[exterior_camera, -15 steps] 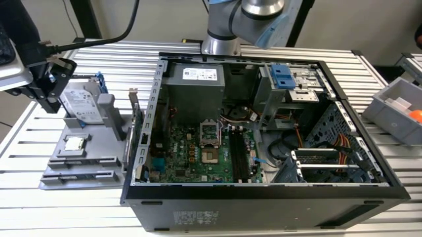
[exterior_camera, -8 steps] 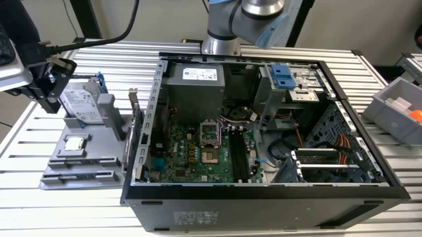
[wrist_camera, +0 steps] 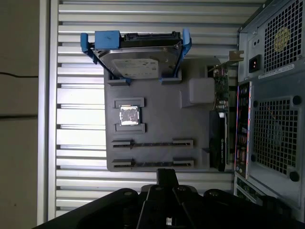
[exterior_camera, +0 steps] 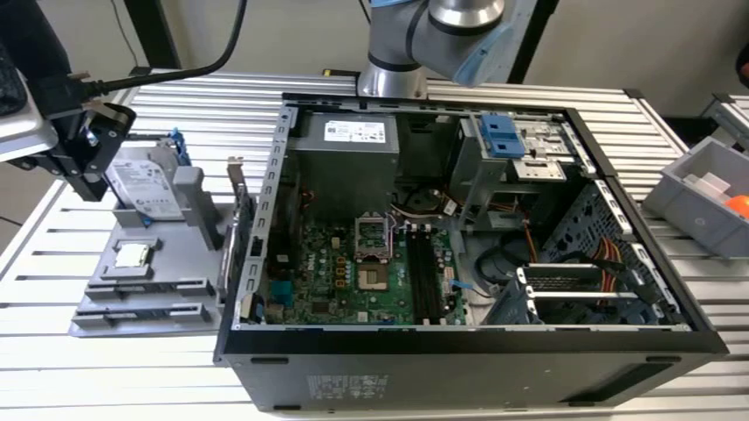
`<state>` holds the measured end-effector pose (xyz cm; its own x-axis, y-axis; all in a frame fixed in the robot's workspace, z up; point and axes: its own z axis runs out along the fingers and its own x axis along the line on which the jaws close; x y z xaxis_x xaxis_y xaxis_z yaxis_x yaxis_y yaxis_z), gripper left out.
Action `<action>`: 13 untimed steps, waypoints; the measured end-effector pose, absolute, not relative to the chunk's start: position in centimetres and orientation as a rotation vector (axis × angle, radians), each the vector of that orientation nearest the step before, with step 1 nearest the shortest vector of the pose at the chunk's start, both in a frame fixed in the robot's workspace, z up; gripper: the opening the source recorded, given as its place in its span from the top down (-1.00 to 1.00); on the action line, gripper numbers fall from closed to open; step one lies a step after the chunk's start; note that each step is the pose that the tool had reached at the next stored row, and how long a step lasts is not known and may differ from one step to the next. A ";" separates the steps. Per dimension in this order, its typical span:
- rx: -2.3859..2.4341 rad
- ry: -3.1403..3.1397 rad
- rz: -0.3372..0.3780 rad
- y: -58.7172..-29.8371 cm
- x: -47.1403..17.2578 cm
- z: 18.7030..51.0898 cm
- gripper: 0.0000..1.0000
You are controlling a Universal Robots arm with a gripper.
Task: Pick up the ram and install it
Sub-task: 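Pick up the ram and move it above insertion slot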
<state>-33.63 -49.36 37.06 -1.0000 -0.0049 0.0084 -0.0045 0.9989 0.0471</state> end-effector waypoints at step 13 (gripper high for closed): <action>0.060 -3.130 -0.074 -49.4 -33.6 37.1 1.00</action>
<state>-33.63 -49.36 37.06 -0.9992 -0.0388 0.0091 -0.0383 0.9982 0.0471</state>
